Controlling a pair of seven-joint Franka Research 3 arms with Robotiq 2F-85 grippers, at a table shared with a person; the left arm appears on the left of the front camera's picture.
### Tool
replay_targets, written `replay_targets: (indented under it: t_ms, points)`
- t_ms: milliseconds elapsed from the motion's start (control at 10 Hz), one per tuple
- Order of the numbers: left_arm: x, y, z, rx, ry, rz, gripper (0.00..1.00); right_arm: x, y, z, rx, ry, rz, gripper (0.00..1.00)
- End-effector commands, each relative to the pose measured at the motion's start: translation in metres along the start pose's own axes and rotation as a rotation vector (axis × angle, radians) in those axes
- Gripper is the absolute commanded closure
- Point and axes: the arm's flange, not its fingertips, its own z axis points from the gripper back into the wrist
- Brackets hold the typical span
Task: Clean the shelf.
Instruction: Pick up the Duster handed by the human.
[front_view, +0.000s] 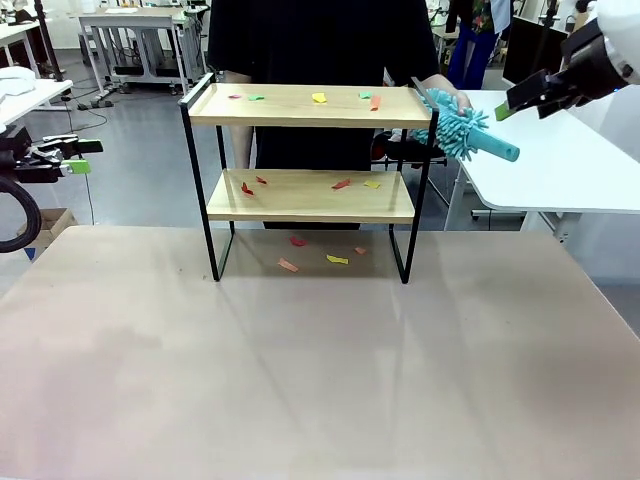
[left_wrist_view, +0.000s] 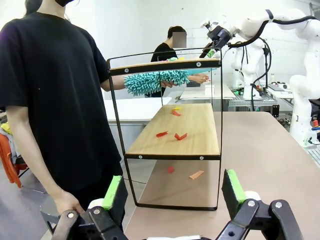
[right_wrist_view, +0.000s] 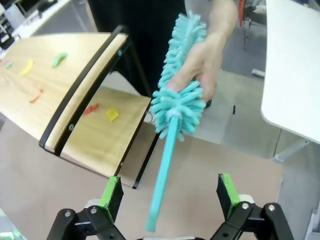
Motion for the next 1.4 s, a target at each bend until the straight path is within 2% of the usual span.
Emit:
replay_targets:
  t_ms: [0,600,1000,1100,1200,1300]
  points:
    - [0.002,0.0,0.0,0.0,0.004,-0.017,0.0,0.011,0.011,-0.002,-0.006,0.087,0.014,0.0]
    - [0.002,0.0,0.0,0.0,0.004,-0.017,0.0,0.007,0.005,-0.038,-0.05,0.14,-0.051,0.0]
    - [0.002,0.0,0.0,0.0,0.004,-0.017,0.0,0.008,0.004,-0.045,-0.074,0.162,-0.066,0.0]
    - [0.002,0.0,0.0,0.0,0.004,-0.017,0.0,0.007,0.004,-0.045,-0.077,0.175,-0.065,0.6]
    - [0.002,0.0,0.0,0.0,0.004,-0.017,0.0,0.005,0.003,-0.045,-0.083,0.188,-0.072,0.6]
    - [0.002,0.0,0.0,0.0,0.004,-0.017,0.0,0.005,0.002,-0.046,-0.086,0.2,-0.077,1.0]
